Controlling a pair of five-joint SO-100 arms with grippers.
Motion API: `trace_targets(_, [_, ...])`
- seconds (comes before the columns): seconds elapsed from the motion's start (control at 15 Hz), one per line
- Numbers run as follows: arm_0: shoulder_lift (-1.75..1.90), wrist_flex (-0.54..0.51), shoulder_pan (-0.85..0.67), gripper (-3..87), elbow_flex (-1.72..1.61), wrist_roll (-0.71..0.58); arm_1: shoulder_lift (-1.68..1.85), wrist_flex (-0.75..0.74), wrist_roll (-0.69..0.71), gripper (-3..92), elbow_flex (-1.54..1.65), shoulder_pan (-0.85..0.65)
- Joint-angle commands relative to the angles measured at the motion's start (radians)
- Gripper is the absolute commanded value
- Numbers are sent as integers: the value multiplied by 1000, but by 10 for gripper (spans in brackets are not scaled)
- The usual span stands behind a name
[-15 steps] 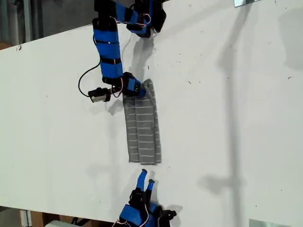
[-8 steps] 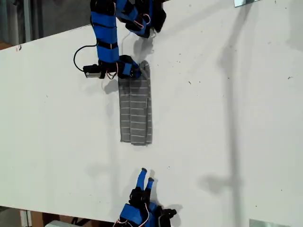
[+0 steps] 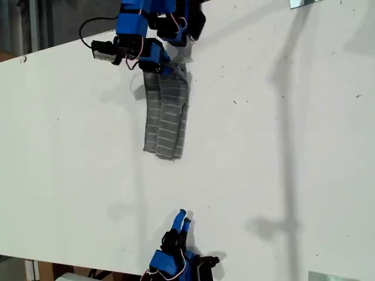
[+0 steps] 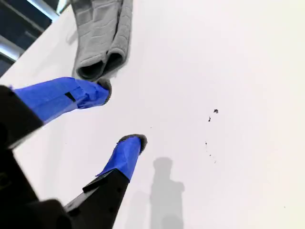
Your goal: Grasp corners of a square towel and fold twice.
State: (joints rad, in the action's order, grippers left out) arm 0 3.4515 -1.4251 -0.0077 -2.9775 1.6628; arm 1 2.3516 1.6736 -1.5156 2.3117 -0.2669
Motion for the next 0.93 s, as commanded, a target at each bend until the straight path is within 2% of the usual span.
trace_targets(0.0, [8, 3, 11, 190, -5, 0, 41, 75, -25, -1, -164, 2])
trace_targets(0.13, [5, 3, 5, 190, -5, 2, -8, 98, 14, -1, -295, -8])
trace_targets(0.4, [-3, 5, 11, 190, -5, 6, -342, -14, 299, -1, -607, -81])
trace_targets(0.73, [-11, 6, 20, 190, -3, 11, -927, -32, 594, -1, -1166, -115])
trace_targets(0.87, [-17, 8, 15, 190, -3, 11, -1106, -32, 698, -1, -1344, -86])
